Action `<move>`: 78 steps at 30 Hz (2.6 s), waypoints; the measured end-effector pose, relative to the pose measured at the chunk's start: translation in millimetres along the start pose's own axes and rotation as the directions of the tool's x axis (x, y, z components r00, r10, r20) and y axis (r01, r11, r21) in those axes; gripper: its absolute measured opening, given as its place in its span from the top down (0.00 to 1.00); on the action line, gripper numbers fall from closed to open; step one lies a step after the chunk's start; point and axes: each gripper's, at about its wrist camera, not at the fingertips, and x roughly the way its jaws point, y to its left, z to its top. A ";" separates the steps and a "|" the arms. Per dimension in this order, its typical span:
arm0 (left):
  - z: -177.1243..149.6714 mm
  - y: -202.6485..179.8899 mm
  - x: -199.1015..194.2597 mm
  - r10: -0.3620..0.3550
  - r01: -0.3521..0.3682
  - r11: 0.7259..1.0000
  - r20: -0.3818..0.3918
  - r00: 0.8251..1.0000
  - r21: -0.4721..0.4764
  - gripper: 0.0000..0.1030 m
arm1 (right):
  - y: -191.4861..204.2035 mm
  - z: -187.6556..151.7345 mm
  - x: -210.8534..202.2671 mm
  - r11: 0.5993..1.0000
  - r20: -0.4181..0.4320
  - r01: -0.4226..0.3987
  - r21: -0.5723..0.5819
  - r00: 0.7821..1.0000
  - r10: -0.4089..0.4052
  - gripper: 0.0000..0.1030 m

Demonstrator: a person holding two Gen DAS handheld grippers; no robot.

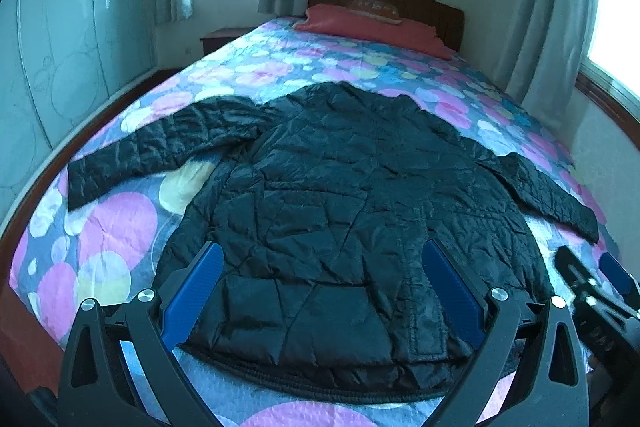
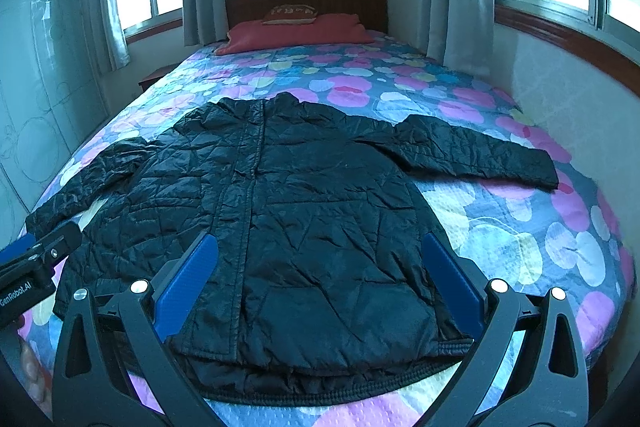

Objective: Fold large clothes

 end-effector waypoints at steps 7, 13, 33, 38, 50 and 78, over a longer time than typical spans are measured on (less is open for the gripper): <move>17.5 22.4 42.4 0.075 -0.077 0.995 -0.042 0.996 -0.055 0.04 | -54.7 2.2 31.0 0.990 -0.014 -0.011 0.144 1.000 0.014 0.02; 24.2 46.3 83.1 0.141 -0.153 0.981 -0.101 0.985 -0.119 0.04 | -130.0 1.8 70.7 0.952 -0.071 0.078 0.297 0.996 -0.059 0.39; 27.6 110.4 170.0 0.282 -0.346 0.898 -0.249 0.927 -0.271 0.04 | -396.3 3.8 209.3 0.539 -0.038 0.128 0.833 0.984 -0.175 0.37; 24.3 109.3 181.1 0.302 -0.371 0.896 -0.275 0.913 -0.246 0.04 | -408.9 4.5 222.1 0.509 0.016 0.106 0.854 0.973 -0.229 0.40; 17.9 108.2 189.9 0.313 -0.382 0.894 -0.282 0.907 -0.235 0.04 | -379.2 38.9 204.6 0.643 0.063 0.178 0.745 0.941 -0.334 0.92; 10.3 119.5 190.4 0.253 -0.325 0.899 -0.257 0.933 -0.294 0.04 | 140.2 90.2 280.5 0.954 -0.099 -0.249 -0.164 0.967 0.235 0.92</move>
